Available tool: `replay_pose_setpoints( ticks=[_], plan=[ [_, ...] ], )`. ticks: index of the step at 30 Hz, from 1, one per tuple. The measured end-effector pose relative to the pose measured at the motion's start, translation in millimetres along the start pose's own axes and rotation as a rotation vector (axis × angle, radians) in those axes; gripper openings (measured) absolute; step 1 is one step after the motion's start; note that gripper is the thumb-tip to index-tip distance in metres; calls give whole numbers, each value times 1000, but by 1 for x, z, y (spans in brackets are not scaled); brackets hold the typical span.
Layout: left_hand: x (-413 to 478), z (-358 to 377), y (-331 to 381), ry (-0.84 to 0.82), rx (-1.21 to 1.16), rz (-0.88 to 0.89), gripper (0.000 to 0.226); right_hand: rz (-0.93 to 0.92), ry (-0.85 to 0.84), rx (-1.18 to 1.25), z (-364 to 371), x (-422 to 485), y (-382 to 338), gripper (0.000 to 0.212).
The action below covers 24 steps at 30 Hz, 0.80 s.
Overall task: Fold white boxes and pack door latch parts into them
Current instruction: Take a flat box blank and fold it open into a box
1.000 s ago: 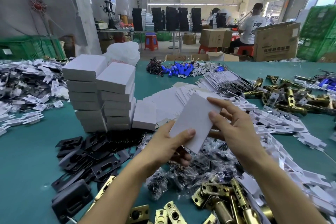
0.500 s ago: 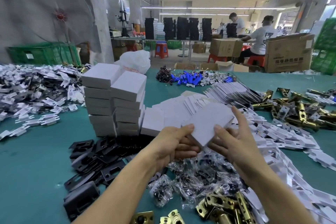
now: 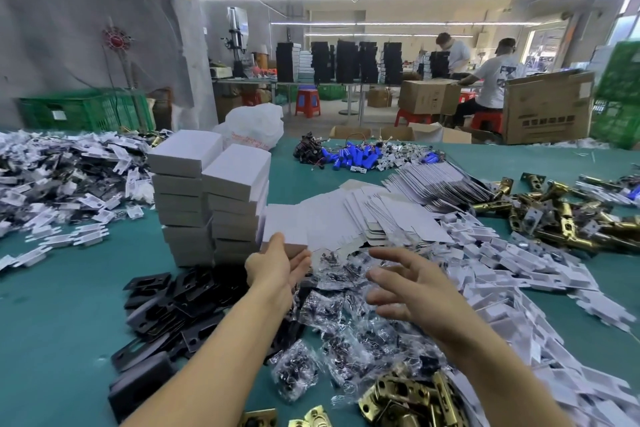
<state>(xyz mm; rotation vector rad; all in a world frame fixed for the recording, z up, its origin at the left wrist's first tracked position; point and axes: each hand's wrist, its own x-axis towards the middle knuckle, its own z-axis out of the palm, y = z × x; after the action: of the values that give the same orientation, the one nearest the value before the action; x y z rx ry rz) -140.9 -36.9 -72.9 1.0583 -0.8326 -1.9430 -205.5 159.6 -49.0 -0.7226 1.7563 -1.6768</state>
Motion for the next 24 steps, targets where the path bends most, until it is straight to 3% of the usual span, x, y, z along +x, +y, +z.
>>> replay_pose_setpoints(
  ticks=[9, 18, 24],
  plan=[
    [6, 9, 4, 129, -100, -50, 35, 21, -16, -49, 1, 2, 7, 25],
    [1, 17, 7, 102, -158, -70, 42, 27, -23, -117, 3, -2, 2, 22],
    [0, 13, 3, 78, -133, -101, 16, 23, 26, -289, 3, -3, 2, 14]
  ],
)
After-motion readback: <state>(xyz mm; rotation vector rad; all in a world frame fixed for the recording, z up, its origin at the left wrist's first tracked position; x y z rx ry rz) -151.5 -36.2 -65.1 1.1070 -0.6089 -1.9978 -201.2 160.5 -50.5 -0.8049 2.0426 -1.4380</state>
